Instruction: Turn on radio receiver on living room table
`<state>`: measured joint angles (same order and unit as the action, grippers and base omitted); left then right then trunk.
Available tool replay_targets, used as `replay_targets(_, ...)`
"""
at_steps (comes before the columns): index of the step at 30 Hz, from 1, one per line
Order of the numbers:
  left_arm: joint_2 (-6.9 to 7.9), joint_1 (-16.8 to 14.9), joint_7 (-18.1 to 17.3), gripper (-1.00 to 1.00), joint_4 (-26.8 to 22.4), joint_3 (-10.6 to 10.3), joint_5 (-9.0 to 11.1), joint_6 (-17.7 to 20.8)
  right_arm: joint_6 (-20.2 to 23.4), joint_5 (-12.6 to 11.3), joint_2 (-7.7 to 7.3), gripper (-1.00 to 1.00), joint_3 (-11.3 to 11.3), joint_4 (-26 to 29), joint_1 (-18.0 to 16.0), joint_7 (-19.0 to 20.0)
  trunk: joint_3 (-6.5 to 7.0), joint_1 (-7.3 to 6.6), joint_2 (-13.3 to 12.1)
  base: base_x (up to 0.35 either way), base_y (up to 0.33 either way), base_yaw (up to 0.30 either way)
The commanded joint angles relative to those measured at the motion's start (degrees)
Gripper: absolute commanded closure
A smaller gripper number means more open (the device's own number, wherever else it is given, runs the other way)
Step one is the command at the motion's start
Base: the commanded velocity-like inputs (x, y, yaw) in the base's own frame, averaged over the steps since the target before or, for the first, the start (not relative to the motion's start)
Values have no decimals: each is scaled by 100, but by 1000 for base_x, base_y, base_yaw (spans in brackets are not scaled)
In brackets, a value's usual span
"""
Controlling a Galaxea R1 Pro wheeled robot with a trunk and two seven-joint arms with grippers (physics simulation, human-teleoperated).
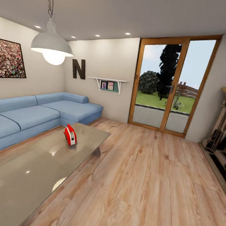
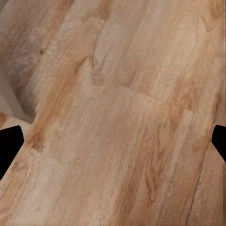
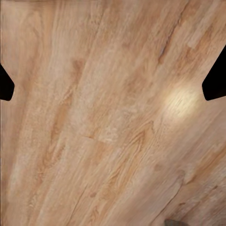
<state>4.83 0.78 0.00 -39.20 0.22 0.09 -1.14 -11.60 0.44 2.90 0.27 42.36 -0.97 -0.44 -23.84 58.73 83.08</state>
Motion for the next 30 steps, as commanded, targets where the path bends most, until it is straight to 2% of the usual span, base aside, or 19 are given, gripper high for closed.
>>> replay_targets(1,0,-1,0,-100,0,0,0,0,0,0,0,-100,0,0,0,0,2,0,0,0,0,-276)
replay_targets(30,0,0,0,-100,0,0,0,0,0,0,0,-100,0,0,0,0,66,0,0,0,0,-273)
